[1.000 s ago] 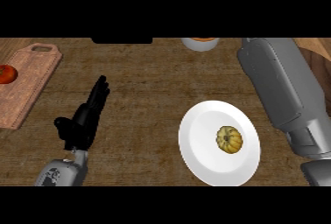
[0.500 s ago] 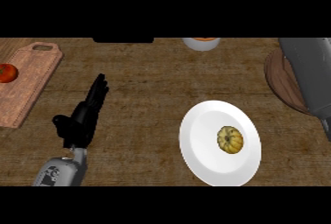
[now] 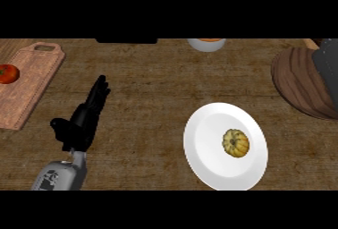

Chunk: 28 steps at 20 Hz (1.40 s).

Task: Pick the sweet potato from the plate and place it in the bowl

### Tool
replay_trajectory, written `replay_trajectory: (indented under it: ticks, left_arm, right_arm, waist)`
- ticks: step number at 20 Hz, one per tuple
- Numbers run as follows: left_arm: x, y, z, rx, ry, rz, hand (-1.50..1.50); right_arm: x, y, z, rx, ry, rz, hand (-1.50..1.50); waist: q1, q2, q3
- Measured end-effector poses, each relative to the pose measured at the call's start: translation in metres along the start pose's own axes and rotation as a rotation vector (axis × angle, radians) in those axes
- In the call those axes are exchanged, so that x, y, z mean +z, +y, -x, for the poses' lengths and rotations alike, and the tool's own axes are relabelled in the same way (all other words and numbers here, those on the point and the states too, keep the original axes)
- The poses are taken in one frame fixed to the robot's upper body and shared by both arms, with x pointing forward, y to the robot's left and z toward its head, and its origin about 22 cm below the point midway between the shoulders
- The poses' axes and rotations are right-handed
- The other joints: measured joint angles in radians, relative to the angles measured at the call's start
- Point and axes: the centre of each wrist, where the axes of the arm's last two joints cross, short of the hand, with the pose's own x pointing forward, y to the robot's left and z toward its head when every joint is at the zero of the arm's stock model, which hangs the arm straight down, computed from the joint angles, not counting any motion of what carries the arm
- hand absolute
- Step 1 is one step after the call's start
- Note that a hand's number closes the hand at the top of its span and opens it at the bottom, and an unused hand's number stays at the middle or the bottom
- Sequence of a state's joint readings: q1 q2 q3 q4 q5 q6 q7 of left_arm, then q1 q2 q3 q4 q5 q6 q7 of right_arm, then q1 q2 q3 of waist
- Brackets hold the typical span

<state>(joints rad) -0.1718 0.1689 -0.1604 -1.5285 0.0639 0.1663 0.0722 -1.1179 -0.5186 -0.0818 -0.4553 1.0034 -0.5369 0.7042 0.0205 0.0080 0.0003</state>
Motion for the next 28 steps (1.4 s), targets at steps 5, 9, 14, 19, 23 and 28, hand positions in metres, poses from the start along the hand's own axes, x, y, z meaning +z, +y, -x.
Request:
replay_trajectory:
  ticks: [5, 9, 14, 19, 23, 28]
  left_arm:
    - [-0.001, 0.0, 0.004, -0.001, -0.001, 0.003, 0.0]
    - [0.0, -0.004, 0.007, 0.003, -0.009, 0.007, 0.0]
    - [0.003, 0.0, 0.008, 0.003, -0.008, 0.005, 0.0]
    - [0.001, -0.004, -0.001, 0.004, -0.006, 0.007, 0.0]
    - [0.001, -0.005, 0.001, 0.006, -0.005, 0.002, 0.0]
    - [0.002, -0.005, 0.0, 0.006, -0.003, 0.002, 0.0]
  right_arm:
    - [-0.021, 0.007, 0.049, 0.052, 0.039, 0.012, 1.5]
    - [-0.023, 0.02, 0.086, 0.071, 0.068, -0.002, 1.5]
    - [-0.025, 0.029, 0.129, 0.028, 0.137, -0.088, -1.5]
    - [-0.022, 0.035, 0.153, -0.091, 0.153, -0.218, -1.5]
    - [-0.017, 0.04, 0.17, -0.204, 0.112, -0.235, -1.5]
    - [-0.023, 0.032, 0.165, -0.343, 0.047, -0.118, -1.5]
  waist:
    - [0.004, 0.003, 0.001]
    - [0.007, 0.004, 0.001]
    - [0.01, 0.006, 0.002]
    - [0.008, 0.005, 0.003]
    - [0.007, 0.005, 0.003]
    - [0.003, 0.002, 0.003]
